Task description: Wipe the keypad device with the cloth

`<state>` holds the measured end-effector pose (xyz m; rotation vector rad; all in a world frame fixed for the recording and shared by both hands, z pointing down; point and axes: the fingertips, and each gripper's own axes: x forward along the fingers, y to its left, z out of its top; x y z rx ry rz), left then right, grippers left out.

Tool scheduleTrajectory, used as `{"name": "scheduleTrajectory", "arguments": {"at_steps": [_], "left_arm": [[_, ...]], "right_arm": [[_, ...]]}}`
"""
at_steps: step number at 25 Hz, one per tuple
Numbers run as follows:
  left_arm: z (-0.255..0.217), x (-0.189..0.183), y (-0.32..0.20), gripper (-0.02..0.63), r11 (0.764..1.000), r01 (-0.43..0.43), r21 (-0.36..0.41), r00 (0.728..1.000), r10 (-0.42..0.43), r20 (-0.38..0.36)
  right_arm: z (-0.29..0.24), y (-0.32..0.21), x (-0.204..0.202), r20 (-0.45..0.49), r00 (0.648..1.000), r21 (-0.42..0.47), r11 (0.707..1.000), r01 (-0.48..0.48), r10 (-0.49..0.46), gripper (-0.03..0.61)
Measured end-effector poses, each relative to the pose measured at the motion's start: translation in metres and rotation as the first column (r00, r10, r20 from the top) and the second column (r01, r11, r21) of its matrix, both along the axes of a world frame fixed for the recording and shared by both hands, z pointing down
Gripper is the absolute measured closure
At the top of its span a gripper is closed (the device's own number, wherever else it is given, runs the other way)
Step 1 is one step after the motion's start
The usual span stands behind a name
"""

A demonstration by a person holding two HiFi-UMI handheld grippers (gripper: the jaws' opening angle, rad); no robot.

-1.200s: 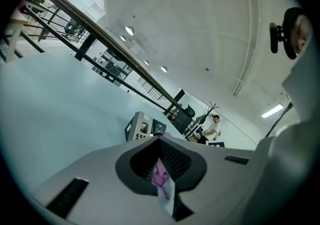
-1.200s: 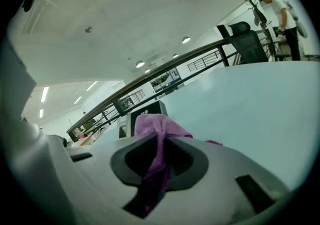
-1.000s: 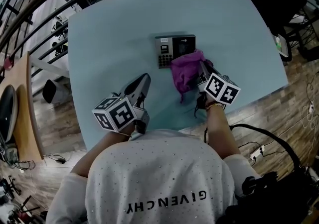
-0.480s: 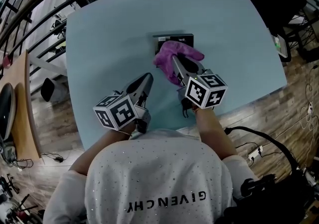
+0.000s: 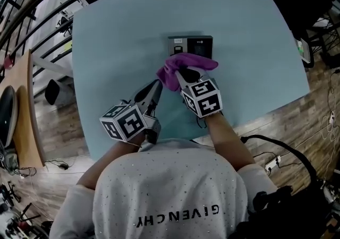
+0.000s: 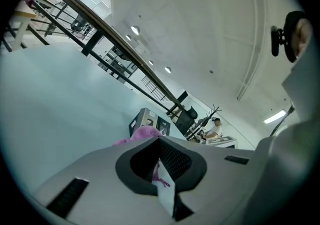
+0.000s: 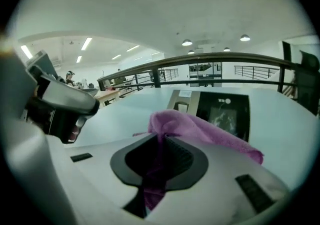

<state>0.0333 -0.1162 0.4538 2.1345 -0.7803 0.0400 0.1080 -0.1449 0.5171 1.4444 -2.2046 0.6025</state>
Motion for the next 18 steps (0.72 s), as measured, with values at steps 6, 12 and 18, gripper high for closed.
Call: {"name": "scheduleTrajectory", "arguments": {"at_steps": [6,12,18], "left_arm": [[0.009,-0.001,-0.003,0.609,1.000,0.005,-0.026,1.000,-0.005,0.006],[0.010,-0.001,-0.007,0.609,1.000,-0.002,-0.024,1.000,0.002,0.001],[0.011,0.000,-0.012,0.609,1.000,-0.003,-0.023,1.000,0.003,0.001]], "right_arm": [[-0.005,0.000,0.030,0.020,0.994,0.000,0.994,-0.111,0.111,0.529],[0.006,0.010,0.055,0.025,0.979,-0.032,0.979,-0.201,0.202,0.529],[0.010,0.014,0.078,0.040,0.959,-0.046,0.960,-0.278,0.279,0.529]]}}
